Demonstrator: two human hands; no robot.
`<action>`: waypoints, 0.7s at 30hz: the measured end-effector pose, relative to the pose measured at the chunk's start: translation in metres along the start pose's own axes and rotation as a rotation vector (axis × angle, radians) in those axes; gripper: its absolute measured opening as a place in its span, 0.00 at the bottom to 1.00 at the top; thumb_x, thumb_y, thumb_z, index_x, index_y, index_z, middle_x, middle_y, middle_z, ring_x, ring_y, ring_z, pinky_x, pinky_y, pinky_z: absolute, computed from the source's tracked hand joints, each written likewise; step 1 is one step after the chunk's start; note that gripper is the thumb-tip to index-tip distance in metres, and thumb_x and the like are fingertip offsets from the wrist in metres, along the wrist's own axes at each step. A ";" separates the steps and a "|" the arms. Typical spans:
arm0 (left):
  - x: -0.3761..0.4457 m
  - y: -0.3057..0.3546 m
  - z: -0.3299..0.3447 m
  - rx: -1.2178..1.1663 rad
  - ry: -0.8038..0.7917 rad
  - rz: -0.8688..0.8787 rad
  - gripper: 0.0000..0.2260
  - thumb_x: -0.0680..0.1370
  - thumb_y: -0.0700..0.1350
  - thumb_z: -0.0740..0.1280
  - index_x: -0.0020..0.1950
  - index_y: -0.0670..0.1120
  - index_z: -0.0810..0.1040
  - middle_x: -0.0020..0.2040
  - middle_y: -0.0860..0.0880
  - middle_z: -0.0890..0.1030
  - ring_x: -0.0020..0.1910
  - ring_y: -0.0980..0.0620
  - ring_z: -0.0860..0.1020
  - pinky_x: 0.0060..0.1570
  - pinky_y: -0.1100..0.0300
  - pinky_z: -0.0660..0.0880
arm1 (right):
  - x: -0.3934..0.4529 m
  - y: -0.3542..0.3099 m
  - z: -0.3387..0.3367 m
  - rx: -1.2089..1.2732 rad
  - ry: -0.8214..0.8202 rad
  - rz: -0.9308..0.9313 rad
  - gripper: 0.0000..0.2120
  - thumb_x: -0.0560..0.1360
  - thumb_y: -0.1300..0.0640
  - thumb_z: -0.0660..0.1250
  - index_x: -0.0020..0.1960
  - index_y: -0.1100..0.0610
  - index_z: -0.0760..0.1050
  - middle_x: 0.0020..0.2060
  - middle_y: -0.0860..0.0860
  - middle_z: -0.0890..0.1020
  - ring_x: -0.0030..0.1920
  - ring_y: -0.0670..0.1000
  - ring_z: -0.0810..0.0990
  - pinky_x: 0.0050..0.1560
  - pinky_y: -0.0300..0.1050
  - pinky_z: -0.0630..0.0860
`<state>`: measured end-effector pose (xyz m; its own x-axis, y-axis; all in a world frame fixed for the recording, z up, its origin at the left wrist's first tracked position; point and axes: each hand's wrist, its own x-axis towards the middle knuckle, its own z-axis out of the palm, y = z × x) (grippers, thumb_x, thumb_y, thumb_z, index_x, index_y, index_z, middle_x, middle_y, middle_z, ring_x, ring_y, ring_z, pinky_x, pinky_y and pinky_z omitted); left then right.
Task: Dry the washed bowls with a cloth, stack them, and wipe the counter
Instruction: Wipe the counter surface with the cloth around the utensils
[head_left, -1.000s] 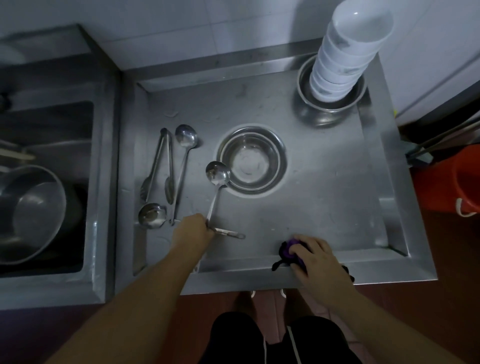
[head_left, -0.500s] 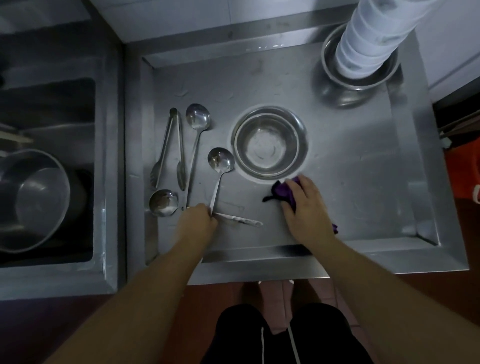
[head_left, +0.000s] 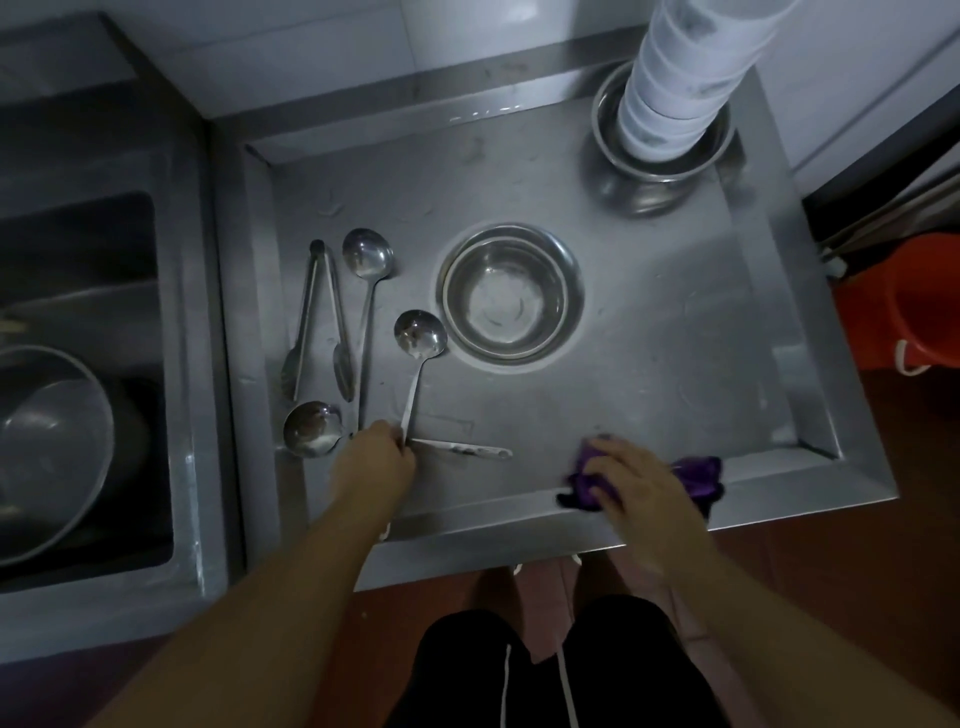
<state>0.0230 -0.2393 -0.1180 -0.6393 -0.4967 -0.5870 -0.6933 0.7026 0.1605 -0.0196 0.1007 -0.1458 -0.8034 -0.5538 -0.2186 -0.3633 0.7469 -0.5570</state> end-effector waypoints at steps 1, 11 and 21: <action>0.000 0.000 -0.002 0.009 -0.011 0.001 0.07 0.81 0.45 0.67 0.55 0.42 0.80 0.51 0.41 0.84 0.53 0.38 0.82 0.54 0.46 0.81 | 0.000 0.013 -0.009 0.006 0.047 0.110 0.21 0.74 0.67 0.76 0.65 0.57 0.81 0.72 0.55 0.78 0.72 0.60 0.75 0.73 0.57 0.72; -0.010 -0.018 -0.016 0.017 -0.055 -0.013 0.10 0.80 0.43 0.66 0.58 0.40 0.77 0.57 0.39 0.81 0.56 0.37 0.81 0.56 0.45 0.80 | 0.021 -0.028 0.018 0.008 0.033 0.355 0.34 0.79 0.64 0.70 0.82 0.59 0.64 0.83 0.58 0.62 0.84 0.60 0.58 0.83 0.55 0.57; -0.030 0.008 -0.006 0.186 0.188 0.362 0.14 0.76 0.42 0.70 0.61 0.41 0.81 0.56 0.40 0.80 0.55 0.36 0.79 0.50 0.42 0.79 | 0.004 -0.009 0.015 -0.278 -0.169 -0.039 0.28 0.87 0.45 0.55 0.85 0.44 0.56 0.85 0.43 0.56 0.84 0.49 0.55 0.82 0.57 0.56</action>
<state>0.0343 -0.2219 -0.0943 -0.8909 -0.2740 -0.3623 -0.3532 0.9194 0.1731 -0.0128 0.0859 -0.1533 -0.7048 -0.6201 -0.3446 -0.5258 0.7827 -0.3329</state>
